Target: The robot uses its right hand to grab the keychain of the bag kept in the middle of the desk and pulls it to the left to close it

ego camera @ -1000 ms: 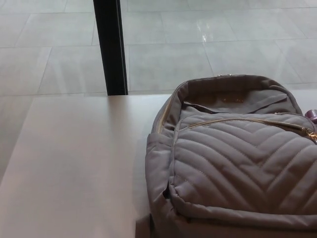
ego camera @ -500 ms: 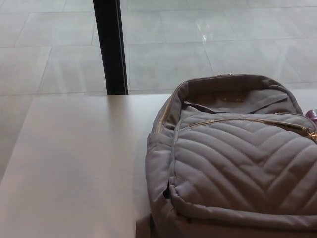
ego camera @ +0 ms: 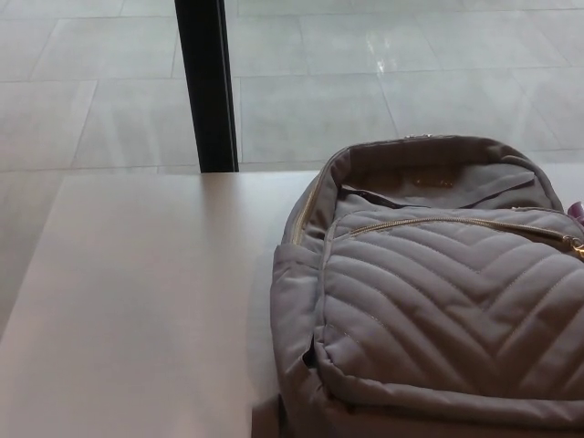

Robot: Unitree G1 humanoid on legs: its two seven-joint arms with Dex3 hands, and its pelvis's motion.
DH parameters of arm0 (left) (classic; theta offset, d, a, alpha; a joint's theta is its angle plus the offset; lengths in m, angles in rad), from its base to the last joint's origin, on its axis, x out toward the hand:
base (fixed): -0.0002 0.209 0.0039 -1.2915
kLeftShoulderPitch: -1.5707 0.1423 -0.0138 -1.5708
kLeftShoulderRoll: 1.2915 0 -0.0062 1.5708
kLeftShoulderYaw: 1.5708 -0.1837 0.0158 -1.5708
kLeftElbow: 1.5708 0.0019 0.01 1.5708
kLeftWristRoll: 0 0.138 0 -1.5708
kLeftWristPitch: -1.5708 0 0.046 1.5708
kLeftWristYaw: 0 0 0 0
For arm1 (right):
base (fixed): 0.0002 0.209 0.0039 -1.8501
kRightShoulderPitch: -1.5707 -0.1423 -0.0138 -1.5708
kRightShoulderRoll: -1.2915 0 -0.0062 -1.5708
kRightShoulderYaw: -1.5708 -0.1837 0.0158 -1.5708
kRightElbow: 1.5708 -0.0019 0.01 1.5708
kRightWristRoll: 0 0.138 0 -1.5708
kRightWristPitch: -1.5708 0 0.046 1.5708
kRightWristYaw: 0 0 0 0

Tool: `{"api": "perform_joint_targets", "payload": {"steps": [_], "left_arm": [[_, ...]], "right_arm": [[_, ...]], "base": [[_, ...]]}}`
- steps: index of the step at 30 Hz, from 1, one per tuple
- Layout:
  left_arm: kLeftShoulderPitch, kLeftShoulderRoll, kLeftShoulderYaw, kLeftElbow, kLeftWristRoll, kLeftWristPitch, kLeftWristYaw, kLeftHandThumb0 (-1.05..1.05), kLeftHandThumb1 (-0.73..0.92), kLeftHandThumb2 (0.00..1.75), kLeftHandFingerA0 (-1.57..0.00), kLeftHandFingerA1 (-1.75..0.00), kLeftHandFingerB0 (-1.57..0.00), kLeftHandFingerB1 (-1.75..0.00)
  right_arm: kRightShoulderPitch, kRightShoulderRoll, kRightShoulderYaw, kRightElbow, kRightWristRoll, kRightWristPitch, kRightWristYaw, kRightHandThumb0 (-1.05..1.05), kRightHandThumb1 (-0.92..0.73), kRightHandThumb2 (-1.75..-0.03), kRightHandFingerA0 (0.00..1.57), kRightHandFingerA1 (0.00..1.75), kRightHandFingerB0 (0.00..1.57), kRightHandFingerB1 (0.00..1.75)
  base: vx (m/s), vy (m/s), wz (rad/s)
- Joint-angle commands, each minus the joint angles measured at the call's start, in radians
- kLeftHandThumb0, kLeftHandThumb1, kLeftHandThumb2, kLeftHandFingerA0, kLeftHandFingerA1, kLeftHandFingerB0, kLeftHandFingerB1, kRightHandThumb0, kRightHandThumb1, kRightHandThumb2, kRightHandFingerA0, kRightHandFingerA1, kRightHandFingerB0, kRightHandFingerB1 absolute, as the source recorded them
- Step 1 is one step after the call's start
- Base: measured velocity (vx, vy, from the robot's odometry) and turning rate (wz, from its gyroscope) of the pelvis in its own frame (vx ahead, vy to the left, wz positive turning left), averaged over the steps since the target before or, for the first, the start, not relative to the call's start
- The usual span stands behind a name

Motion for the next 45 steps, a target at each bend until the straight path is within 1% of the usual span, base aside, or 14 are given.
{"api": "perform_joint_targets", "payload": {"steps": [1, 6, 9, 26, 27, 28, 30, 31, 32, 33, 35, 36, 37, 45], "left_arm": [[0.0, 0.024, -0.009, 0.014, -0.001, -0.007, -0.016, -1.05, 0.81, 0.71, -0.38, -1.2, -0.15, -1.06], [0.006, 0.025, -0.008, 0.015, -0.007, -0.013, -0.023, -1.05, 0.78, 0.75, -0.39, -1.25, -0.16, -1.16], [0.009, 0.029, -0.022, 0.018, 0.009, -0.026, -0.022, -1.05, 0.8, 0.73, -0.44, -1.19, -0.23, -1.06], [0.006, 0.035, -0.06, 0.025, 0.014, -0.03, -0.03, -1.05, 0.78, 0.74, -0.54, -1.12, -0.31, -1.03], [0.007, 0.035, -0.066, 0.021, 0.018, -0.031, -0.022, -1.05, 0.52, 1.22, -0.74, -1.11, -0.27, -0.85], [0.013, 0.038, -0.072, 0.017, 0.023, -0.045, -0.026, -1.05, 0.81, 0.75, -0.52, -1.13, -0.28, -1.07], [0.016, 0.041, -0.082, 0.015, 0.026, -0.05, -0.026, -1.04, 0.56, 1.24, -0.78, -1.12, -0.33, -0.87], [0.019, 0.042, -0.083, 0.015, 0.024, -0.053, -0.029, -1.05, 0.82, 0.73, -0.55, -1.1, -0.32, -1.05], [0.023, 0.043, -0.083, 0.016, 0.021, -0.057, -0.032, -1.05, 0.82, 0.73, -0.55, -1.1, -0.32, -1.05], [0.022, 0.043, -0.084, 0.016, 0.021, -0.055, -0.032, -1.04, 0.56, 1.24, -0.78, -1.13, -0.33, -0.87], [0.021, 0.043, -0.087, 0.017, 0.021, -0.052, -0.031, -1.04, 0.56, 1.24, -0.78, -1.13, -0.33, -0.87], [0.023, 0.043, -0.088, 0.015, 0.02, -0.057, -0.034, -1.05, 0.8, 0.76, -0.51, -1.14, -0.3, -1.07], [0.022, 0.04, -0.08, 0.016, 0.008, -0.05, -0.039, -1.05, 0.79, 0.75, -0.53, -1.14, -0.33, -1.06], [0.017, 0.036, -0.072, 0.016, -0.003, -0.037, -0.046, -1.05, 0.81, 0.8, -0.58, -1.11, -0.36, -1.03]], "right_arm": [[0.001, -0.057, 0.093, -0.026, -0.031, 0.057, 0.101, -0.72, -0.46, -0.86, 0.05, 0.46, 0.0, 0.23], [-0.02, -0.067, 0.181, 0.023, -0.103, 0.048, 0.088, -0.37, -0.34, -0.94, 0.02, 0.51, 0.0, 0.49], [-0.025, -0.086, 0.213, 0.061, -0.162, 0.012, 0.073, -0.73, -0.49, -0.85, 0.2, 0.5, 0.1, 0.4], [-0.05, -0.123, 0.255, 0.154, -0.278, -0.047, -0.003, -0.55, -0.64, -0.59, 0.48, 0.59, 0.35, 0.32], [-0.055, -0.121, 0.26, 0.16, -0.286, -0.07, -0.006, -0.54, -0.64, -0.6, 0.5, 0.62, 0.37, 0.33], [-0.054, -0.122, 0.264, 0.155, -0.288, -0.063, -0.003, -0.6, -0.53, -0.87, 0.49, 0.66, 0.31, 0.47], [-0.064, -0.125, 0.273, 0.179, -0.288, -0.081, 0.014, -0.52, -0.65, -0.6, 0.6, 0.6, 0.41, 0.35], [-0.068, -0.131, 0.279, 0.189, -0.295, -0.086, 0.02, -0.53, -0.52, -0.89, 0.57, 0.66, 0.35, 0.5], [-0.072, -0.137, 0.287, 0.194, -0.306, -0.086, 0.023, -0.53, -0.52, -0.89, 0.57, 0.66, 0.35, 0.5], [-0.073, -0.14, 0.29, 0.198, -0.312, -0.087, 0.02, -0.46, -0.66, -0.6, 0.67, 0.64, 0.45, 0.36], [-0.076, -0.144, 0.296, 0.205, -0.32, -0.089, 0.016, -0.46, -0.66, -0.6, 0.67, 0.64, 0.45, 0.36], [-0.077, -0.145, 0.298, 0.215, -0.321, -0.097, 0.015, -0.44, -0.66, -0.6, 0.69, 0.67, 0.46, 0.36], [-0.066, -0.151, 0.301, 0.2, -0.324, -0.087, 0.02, -0.51, -0.55, -0.89, 0.65, 0.74, 0.4, 0.51], [-0.067, -0.14, 0.325, 0.179, -0.342, -0.133, 0.011, -0.47, -0.69, -0.61, 0.71, 0.82, 0.45, 0.35]], "base": [[0.0, 0.0, 0.0], [0.0, 0.0, 0.0], [0.0, 0.0, 0.0], [0.0, 0.0, 0.0], [0.0, 0.0, 0.0], [0.0, 0.0, 0.0], [0.0, 0.0, 0.0], [0.0, 0.0, 0.0], [0.0, 0.0, 0.0], [0.0, 0.0, 0.0], [0.0, 0.0, 0.0], [0.0, 0.0, 0.0], [0.0, 0.0, 0.0], [0.0, 0.0, 0.0]]}}
